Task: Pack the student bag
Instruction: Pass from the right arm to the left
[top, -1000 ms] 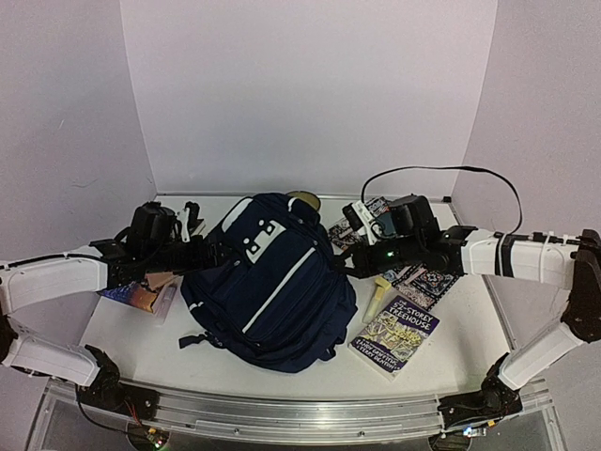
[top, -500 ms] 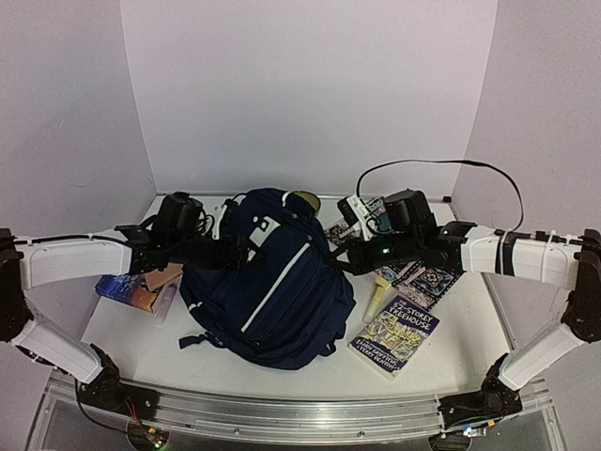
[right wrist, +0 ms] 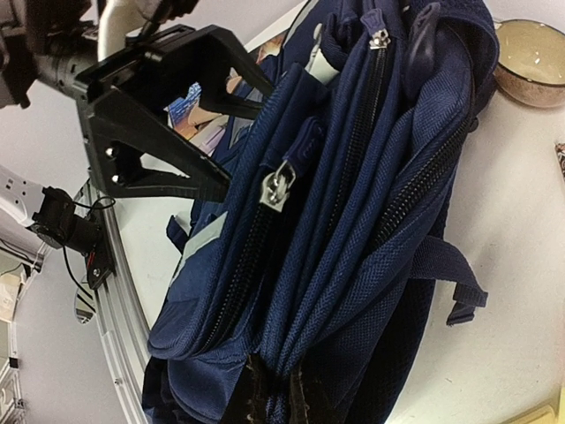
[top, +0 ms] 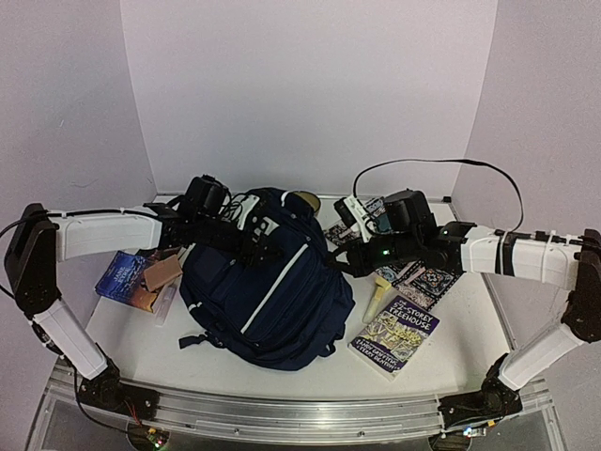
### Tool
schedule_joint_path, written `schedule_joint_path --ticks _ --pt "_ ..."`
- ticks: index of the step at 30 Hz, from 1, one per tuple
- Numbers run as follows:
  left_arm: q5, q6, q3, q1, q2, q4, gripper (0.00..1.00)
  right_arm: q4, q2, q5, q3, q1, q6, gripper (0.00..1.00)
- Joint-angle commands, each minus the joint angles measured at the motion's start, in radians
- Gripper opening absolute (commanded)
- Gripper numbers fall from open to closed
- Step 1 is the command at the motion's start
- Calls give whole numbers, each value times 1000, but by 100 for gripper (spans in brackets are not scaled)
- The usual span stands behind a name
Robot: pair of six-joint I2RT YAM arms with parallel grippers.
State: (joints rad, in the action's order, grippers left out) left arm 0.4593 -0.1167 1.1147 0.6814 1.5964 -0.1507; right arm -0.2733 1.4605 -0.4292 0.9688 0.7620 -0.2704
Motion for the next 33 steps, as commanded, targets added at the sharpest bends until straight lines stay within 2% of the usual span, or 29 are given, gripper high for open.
schedule_joint_path --ticks 1,8,13,19,23,24,28,33 --pt "92 147 78 -63 18 -83 89 -131 -63 -87 34 11 85 0" --pt "352 250 149 -87 92 -143 87 -149 -52 -121 26 11 113 0" --pt "447 316 199 -88 140 -218 73 -150 -33 -138 36 11 120 0" --pt "453 357 216 -88 156 -257 39 -151 -7 -135 37 11 123 0" --pt "400 402 240 -88 143 -328 5 -146 -15 -108 24 11 125 0" --pt "380 413 242 -88 136 -341 1 -143 -17 -98 20 11 126 0" --pt "323 438 231 -88 101 -353 0 -117 -30 -39 15 11 120 2" --pt "222 454 240 -86 77 -352 0 -18 -50 41 49 11 121 22"
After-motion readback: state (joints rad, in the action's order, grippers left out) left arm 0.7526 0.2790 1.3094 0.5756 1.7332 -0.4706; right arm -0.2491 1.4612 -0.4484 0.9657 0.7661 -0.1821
